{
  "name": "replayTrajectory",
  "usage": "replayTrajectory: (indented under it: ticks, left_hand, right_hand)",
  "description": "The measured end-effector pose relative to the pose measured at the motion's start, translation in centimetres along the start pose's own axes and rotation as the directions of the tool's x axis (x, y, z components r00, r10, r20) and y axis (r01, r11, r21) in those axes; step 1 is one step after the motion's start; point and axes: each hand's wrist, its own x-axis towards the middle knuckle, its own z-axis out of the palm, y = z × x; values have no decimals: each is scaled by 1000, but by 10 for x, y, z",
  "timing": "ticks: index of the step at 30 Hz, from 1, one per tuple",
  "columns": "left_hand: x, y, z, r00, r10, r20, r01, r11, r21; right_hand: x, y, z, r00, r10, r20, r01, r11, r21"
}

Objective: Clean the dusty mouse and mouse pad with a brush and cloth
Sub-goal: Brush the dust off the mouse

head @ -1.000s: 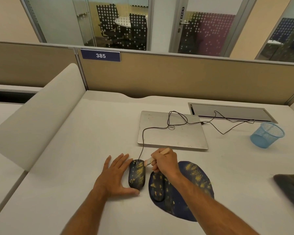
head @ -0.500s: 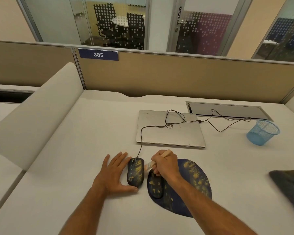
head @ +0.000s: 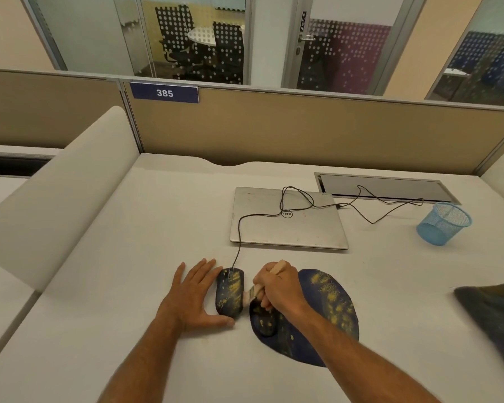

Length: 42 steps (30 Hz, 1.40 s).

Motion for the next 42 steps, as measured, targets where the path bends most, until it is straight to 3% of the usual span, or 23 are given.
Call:
replayTrajectory:
  ticks: [4,9,14,18,23,28,33,38,42]
  left_hand:
    - [-1,1,-2,1000,-1,7,1,1000,-12]
    - [-2,2,-3,1000,3,1,-3,1000,-13]
    - [-1,2,-2,1000,4,-6,-5,1000,-26]
    - [-1,1,-1,1000,8,-13,-8,1000,-15]
    - [0,0,0,1000,10,-16,-10,1000,-23]
    - [-1,0,2,999,15,-32,-16,1000,-27]
    - [0,-1,2,1000,15,-23,-16,1000,-20]
    - [0,-1,3,999,23,-44,-24,999,-30]
    - [1,-1,1,1000,13,-21,-13,1000,-17]
  right_hand:
    - [0,-1,-1,996,-21,-87,28,997,74]
    - [-5,2,2,1000,-5,6,5,1000,22]
    - [-9,6,0,996,-42,-75,48,996,73]
    - [-14,11,1,998,-59,26,59,998,12]
    - [-16,13,0,989,-94,-117,103,992,73]
    - [-21,17,5,996,-93,-4,93,996,-13]
    - [-25,18,4,982,-136,-132,144,988,57]
    - [-32,24,10,983,-177,-58,176,984,-20]
    - [-33,25,9,970,-174,-168,182,983,31]
